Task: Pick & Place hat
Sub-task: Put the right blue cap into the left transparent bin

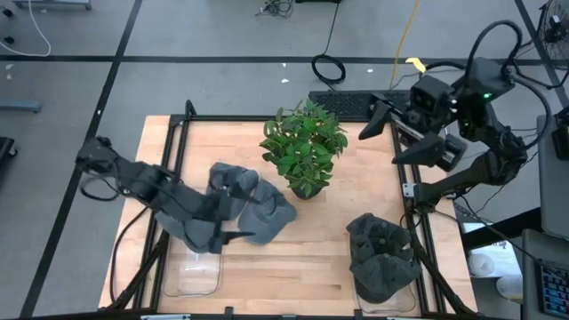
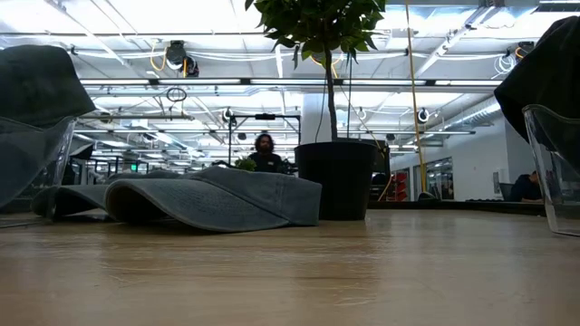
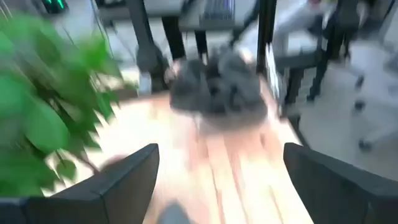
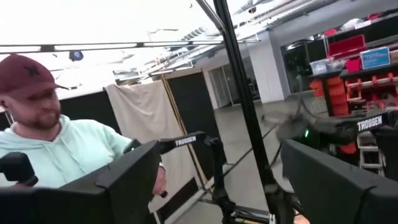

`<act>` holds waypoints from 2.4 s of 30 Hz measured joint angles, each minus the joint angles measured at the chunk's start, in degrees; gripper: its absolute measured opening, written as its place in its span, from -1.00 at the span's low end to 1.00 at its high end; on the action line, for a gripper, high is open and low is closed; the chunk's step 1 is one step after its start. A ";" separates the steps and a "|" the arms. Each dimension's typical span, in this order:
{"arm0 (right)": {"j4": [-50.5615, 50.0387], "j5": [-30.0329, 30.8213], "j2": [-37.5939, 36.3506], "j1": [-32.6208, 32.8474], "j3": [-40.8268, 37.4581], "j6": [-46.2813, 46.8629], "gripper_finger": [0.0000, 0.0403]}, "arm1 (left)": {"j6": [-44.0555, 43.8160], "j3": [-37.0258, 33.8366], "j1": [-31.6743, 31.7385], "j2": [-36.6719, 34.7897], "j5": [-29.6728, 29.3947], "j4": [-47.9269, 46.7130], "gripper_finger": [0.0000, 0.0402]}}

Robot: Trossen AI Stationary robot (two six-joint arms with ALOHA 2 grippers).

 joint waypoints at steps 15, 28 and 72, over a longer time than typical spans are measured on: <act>3.62 1.60 -0.39 -0.04 -0.02 5.14 0.59 | -4.13 -0.09 -1.10 15.49 1.14 -18.05 0.76; 3.79 1.41 -0.41 -0.04 -0.02 2.13 0.60 | -5.30 -0.09 -1.38 25.62 0.79 -22.69 0.76; 3.81 1.32 -0.39 -0.04 -0.02 1.69 0.60 | -31.97 0.05 -4.95 46.90 -7.74 -38.11 -0.90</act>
